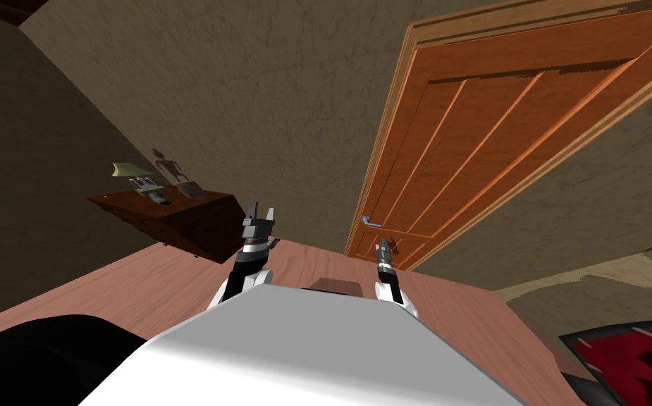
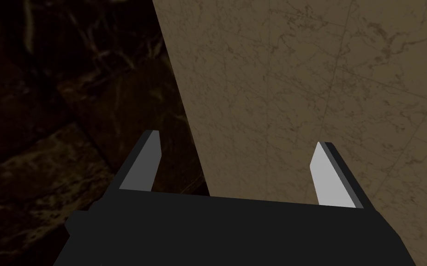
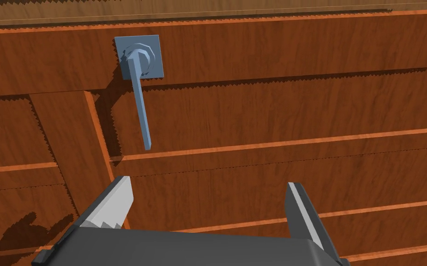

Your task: Pull the door open

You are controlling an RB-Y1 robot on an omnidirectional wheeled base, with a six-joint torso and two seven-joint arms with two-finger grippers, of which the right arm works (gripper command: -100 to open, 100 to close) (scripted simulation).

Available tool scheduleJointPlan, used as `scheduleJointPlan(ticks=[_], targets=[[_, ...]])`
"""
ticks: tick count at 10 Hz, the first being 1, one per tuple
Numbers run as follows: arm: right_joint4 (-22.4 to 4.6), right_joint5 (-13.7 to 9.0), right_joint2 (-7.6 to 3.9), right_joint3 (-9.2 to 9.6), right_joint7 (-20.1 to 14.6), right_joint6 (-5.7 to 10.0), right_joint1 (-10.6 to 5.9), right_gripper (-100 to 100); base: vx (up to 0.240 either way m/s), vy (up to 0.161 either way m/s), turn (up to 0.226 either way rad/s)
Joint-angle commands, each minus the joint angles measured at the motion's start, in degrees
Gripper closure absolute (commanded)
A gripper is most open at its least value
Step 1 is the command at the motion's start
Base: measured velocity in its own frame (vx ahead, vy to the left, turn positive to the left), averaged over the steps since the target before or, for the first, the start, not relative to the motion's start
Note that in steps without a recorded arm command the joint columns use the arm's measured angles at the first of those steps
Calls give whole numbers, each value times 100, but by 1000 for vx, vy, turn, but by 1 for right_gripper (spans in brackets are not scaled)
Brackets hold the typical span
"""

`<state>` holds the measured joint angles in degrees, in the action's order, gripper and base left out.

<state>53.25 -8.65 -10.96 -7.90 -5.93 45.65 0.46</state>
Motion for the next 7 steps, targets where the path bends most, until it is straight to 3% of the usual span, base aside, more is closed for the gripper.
scheduleJointPlan(ticks=[1, 3, 7], targets=[[-286, -9, -37, -23, -6, 54, -97, -100, 82, -74, 150], [-515, -14, -54, -37, -3, 77, -162, -100, 39, -38, 50], [-1185, -32, -115, -87, 8, 158, -399, -100, 54, -53, 126]])
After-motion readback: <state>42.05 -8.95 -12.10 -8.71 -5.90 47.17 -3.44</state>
